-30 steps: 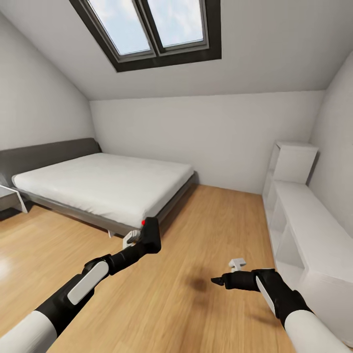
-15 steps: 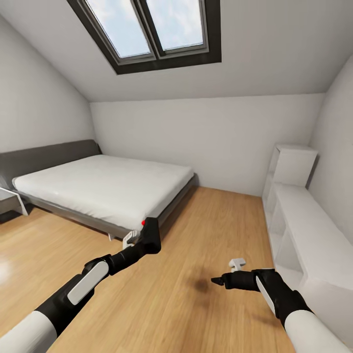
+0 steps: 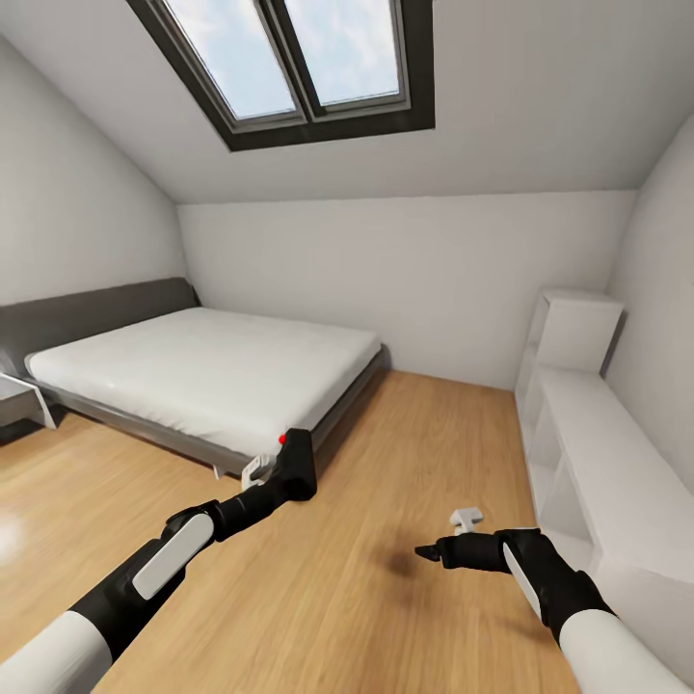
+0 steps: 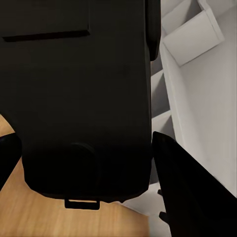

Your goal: Attach the digital camera to the camera tripod in the bedroom.

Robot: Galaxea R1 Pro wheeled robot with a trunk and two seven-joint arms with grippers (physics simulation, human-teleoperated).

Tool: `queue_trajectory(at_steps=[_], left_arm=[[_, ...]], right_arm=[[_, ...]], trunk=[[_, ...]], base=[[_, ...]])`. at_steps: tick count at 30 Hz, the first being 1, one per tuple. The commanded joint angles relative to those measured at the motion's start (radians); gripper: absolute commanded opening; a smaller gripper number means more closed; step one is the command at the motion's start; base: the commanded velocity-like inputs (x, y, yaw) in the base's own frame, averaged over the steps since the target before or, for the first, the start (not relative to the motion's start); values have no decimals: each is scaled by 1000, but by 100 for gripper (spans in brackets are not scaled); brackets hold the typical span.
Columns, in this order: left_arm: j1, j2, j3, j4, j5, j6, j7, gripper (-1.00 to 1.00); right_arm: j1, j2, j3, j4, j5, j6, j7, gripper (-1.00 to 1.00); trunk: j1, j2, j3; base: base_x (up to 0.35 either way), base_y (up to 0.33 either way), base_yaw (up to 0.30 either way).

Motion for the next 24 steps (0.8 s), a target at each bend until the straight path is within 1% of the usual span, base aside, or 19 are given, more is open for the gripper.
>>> queue_trajectory(at_steps=[1,12,15,17,20,21,23,24], left_arm=[[-1,1,-2,0,5,2,-2,-100],[-1,1,-2,0,5,2,3,-100],[-1,-2,-1,1,6,2,13,-100],[-1,-16,-1,2,6,2,53,-100],[-1,-25,0,2,4,2,91,-100],[-1,-33,0,3,3,1,126,-100],[-1,-41,0,3,1,-1,171,-100],[-1,-50,0,3,1,-4,224,-100]], right_arm=[[0,0,-3,-1,10,3,7,100],[0,0,-3,1,9,2,6,100],[0,0,-3,2,9,2,6,100],[0,0,-3,2,9,1,6,100],[0,0,-3,2,9,1,6,100],[0,0,-3,2,9,1,6,100],[0,0,-3,2,9,1,6,100],[0,0,-3,2,9,1,6,100]], trunk=[[-4,7,2],[-46,84,37],[-58,105,46],[-65,119,52],[-77,140,62],[-81,147,65],[-88,161,71],[-92,168,74]], base=[[0,0,0],[0,0,0],[0,0,0],[0,0,0],[0,0,0],[0,0,0],[0,0,0],[0,0,0]])
